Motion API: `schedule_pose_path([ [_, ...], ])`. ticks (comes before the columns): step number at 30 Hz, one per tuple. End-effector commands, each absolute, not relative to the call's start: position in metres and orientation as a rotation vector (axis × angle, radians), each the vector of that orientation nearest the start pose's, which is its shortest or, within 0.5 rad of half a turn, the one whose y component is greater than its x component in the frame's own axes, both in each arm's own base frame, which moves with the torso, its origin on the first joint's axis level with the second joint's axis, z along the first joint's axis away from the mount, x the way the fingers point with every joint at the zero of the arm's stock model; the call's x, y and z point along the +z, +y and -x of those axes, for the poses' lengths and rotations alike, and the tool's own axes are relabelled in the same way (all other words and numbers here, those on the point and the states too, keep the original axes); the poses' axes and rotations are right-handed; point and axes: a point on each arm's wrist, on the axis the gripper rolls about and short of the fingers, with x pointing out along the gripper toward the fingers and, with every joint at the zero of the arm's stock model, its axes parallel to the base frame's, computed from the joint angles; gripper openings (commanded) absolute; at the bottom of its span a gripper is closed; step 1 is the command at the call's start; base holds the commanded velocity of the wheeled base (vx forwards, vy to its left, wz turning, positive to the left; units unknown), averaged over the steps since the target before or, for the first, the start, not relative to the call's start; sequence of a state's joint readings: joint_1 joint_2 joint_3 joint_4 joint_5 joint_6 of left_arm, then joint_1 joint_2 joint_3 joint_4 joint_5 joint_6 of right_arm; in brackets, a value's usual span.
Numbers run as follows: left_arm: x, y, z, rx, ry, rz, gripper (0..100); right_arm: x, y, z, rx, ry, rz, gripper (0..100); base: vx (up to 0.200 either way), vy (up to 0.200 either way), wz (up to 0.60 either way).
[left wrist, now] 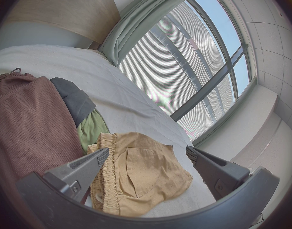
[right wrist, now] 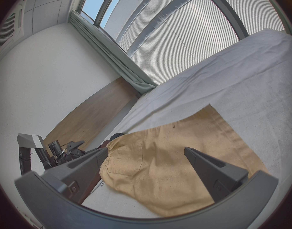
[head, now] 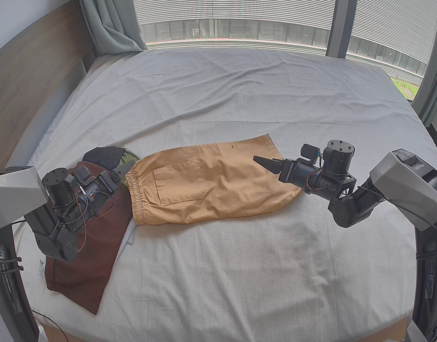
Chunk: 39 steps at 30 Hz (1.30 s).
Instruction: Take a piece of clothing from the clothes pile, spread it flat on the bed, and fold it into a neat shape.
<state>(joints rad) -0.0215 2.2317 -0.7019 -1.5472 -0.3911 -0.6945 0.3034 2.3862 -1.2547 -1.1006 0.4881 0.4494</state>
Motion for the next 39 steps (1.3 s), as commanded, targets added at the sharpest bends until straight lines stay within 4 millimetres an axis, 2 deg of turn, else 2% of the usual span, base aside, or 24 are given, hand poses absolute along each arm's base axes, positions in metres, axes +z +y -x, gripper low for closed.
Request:
schedule_pose_path([
  [1,0.074,-0.024,-0.362,-0.424,0.121,0.673,100,0.077,0.148,-0.422,0.774,0.230,-0.430,100,0.000,0.000,0.00],
  [8,0.075,-0.035,-0.353,-0.452,0.147,0.668,100,0.065,0.142,-0.403,0.757,0.275,-0.433,100,0.000,0.000,0.00],
  [12,0.077,-0.036,-0.351,-0.458,0.148,0.667,100,0.062,0.141,-0.398,0.756,0.265,-0.432,100,0.000,0.000,0.00],
  [16,0.073,-0.042,-0.346,-0.471,0.174,0.668,100,0.050,0.138,-0.388,0.746,0.307,-0.436,100,0.000,0.000,0.00],
  [32,0.072,-0.044,-0.333,-0.530,0.210,0.607,100,0.031,0.135,-0.378,0.730,0.371,-0.441,100,0.000,0.000,0.00],
  [36,0.069,-0.043,-0.329,-0.532,0.191,0.475,100,0.027,0.133,-0.377,0.724,0.384,-0.442,100,0.000,0.000,0.00],
  [39,0.066,-0.042,-0.327,-0.532,0.181,0.390,100,0.014,0.132,-0.376,0.713,0.419,-0.445,100,0.000,0.000,0.00],
])
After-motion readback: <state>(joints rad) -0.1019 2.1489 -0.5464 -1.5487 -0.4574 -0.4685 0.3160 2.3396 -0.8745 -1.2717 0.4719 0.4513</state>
